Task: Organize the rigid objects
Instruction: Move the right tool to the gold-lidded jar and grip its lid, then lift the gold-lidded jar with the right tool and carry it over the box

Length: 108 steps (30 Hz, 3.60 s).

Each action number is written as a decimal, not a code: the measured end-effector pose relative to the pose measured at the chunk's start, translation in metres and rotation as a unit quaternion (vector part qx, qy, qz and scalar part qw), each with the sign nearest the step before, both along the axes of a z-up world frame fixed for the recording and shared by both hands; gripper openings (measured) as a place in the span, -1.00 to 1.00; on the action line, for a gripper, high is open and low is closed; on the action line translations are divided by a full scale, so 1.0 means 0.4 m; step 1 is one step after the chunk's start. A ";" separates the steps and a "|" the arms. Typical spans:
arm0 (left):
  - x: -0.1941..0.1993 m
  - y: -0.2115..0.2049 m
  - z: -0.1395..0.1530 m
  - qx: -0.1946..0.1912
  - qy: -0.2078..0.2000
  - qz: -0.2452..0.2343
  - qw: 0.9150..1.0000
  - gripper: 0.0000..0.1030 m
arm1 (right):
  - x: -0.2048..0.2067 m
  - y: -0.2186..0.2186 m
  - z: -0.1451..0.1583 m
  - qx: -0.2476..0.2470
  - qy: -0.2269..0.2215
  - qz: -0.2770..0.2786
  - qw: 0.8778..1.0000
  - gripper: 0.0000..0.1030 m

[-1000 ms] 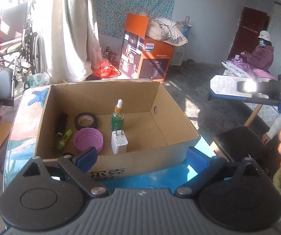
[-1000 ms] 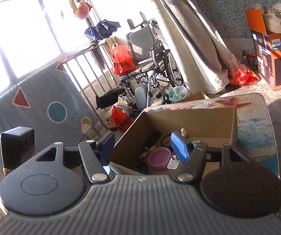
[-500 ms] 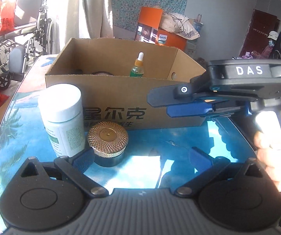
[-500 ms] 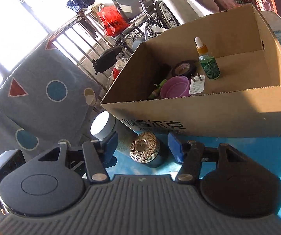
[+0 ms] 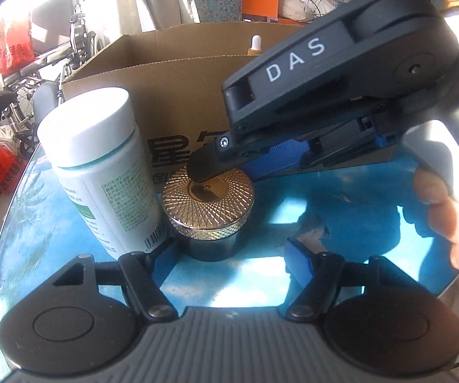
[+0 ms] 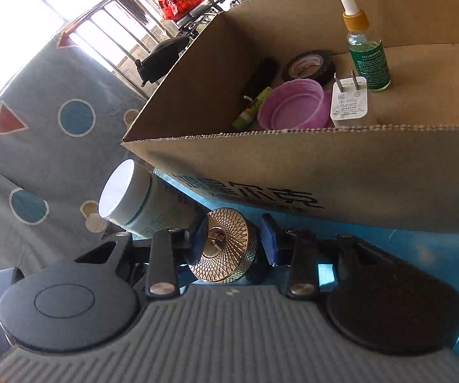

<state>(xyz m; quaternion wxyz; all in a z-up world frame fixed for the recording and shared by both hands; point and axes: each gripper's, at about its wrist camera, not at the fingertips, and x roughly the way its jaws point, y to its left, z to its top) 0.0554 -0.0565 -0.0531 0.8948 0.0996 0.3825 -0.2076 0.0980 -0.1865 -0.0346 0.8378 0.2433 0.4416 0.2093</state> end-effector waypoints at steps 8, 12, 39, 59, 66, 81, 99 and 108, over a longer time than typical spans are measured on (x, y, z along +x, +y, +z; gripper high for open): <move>-0.011 -0.015 0.007 -0.010 0.008 -0.024 1.000 0.40 | -0.005 -0.007 0.007 -0.025 0.012 0.007 1.000 -0.32; -0.029 -0.045 0.010 -0.015 0.014 -0.054 0.998 0.40 | -0.039 -0.047 0.011 -0.034 0.018 -0.006 0.999 -0.29; -0.014 -0.198 0.005 0.030 0.032 -0.085 0.995 0.23 | -0.157 -0.215 -0.015 0.023 0.058 -0.076 0.995 -0.14; -0.025 -0.195 0.029 0.023 0.036 -0.056 0.998 0.10 | -0.158 -0.201 -0.033 0.032 0.066 -0.083 0.994 -0.14; -0.017 -0.200 0.044 0.022 0.041 -0.051 0.998 0.10 | -0.159 -0.194 -0.028 0.027 0.068 -0.082 0.994 -0.14; -0.040 -0.183 0.091 0.014 0.022 -0.038 0.999 0.10 | -0.180 -0.177 0.024 0.022 0.041 -0.073 0.996 -0.14; 0.004 -0.215 0.357 -0.019 -0.091 -0.034 0.995 0.11 | -0.171 -0.207 0.322 -0.001 -0.097 -0.067 0.993 -0.12; 0.249 -0.327 0.317 -0.044 0.027 -0.068 0.996 0.11 | 0.009 -0.347 0.317 -0.024 -0.040 -0.079 0.996 -0.11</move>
